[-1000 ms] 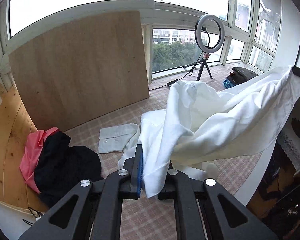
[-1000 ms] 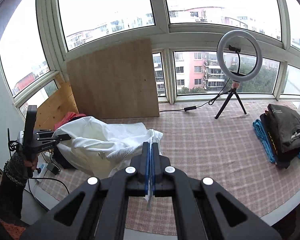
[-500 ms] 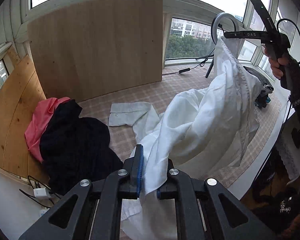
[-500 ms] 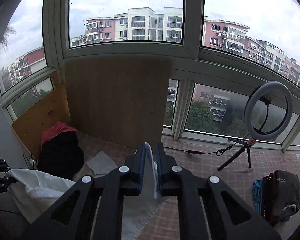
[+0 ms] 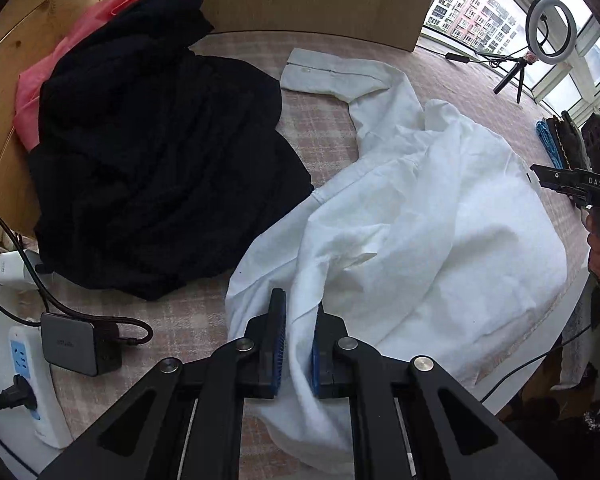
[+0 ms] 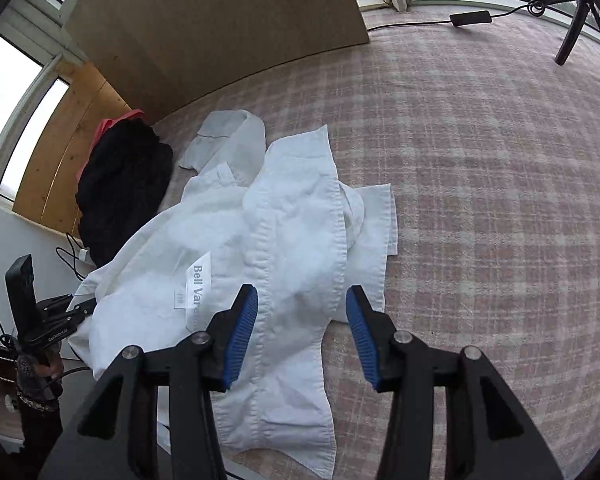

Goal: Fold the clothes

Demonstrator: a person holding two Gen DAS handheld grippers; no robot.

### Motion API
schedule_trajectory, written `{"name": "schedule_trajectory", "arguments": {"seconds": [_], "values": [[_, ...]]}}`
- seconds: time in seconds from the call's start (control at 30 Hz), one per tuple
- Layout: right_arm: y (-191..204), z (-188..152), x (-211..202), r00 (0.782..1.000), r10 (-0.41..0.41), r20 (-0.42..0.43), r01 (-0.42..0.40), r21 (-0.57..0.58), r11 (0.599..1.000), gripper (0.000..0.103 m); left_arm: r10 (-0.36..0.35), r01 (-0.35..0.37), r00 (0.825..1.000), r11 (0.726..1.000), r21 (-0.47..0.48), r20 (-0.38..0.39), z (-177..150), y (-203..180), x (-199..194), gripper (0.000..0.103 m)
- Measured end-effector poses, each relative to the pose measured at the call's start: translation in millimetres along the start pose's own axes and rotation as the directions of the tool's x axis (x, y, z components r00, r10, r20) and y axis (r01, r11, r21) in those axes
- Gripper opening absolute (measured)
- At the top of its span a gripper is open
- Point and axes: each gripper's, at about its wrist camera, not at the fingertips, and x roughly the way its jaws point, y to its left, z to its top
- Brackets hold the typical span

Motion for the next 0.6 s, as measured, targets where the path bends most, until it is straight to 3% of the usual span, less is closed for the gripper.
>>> {"name": "schedule_trajectory", "arguments": {"seconds": [0.07, 0.23, 0.33, 0.43, 0.53, 0.6], "values": [[-6, 2, 9, 0.999, 0.035, -0.016, -0.035, 0.012, 0.999, 0.052, 0.01, -0.01, 1.0, 1.0, 0.001, -0.007, 1, 4, 2, 0.012], [-10, 5, 32, 0.991, 0.109, -0.078, -0.107, 0.028, 0.994, 0.054, 0.026, -0.026, 1.0, 0.999, 0.023, 0.014, 1, 1, -7, 0.013], [-4, 4, 35, 0.986, 0.133, -0.097, -0.134, 0.003, 0.991, 0.053, 0.062, -0.063, 0.997, 0.998, 0.03, 0.049, -7, -3, -24, 0.021], [5, 8, 16, 0.984, 0.157, -0.079, -0.161, -0.049, 0.986, 0.004, 0.098, -0.1, 0.992, 0.995, 0.017, 0.081, -23, -8, -45, 0.025], [14, 12, -4, 0.981, 0.182, -0.063, -0.187, -0.101, 0.977, 0.004, 0.113, -0.113, 0.988, 0.994, 0.0, 0.107, -46, -20, -69, 0.026], [20, 15, -17, 0.979, 0.198, -0.052, -0.204, -0.136, 0.97, 0.004, 0.111, -0.11, 0.986, 0.994, -0.012, 0.128, -63, -38, -81, 0.032]]}}
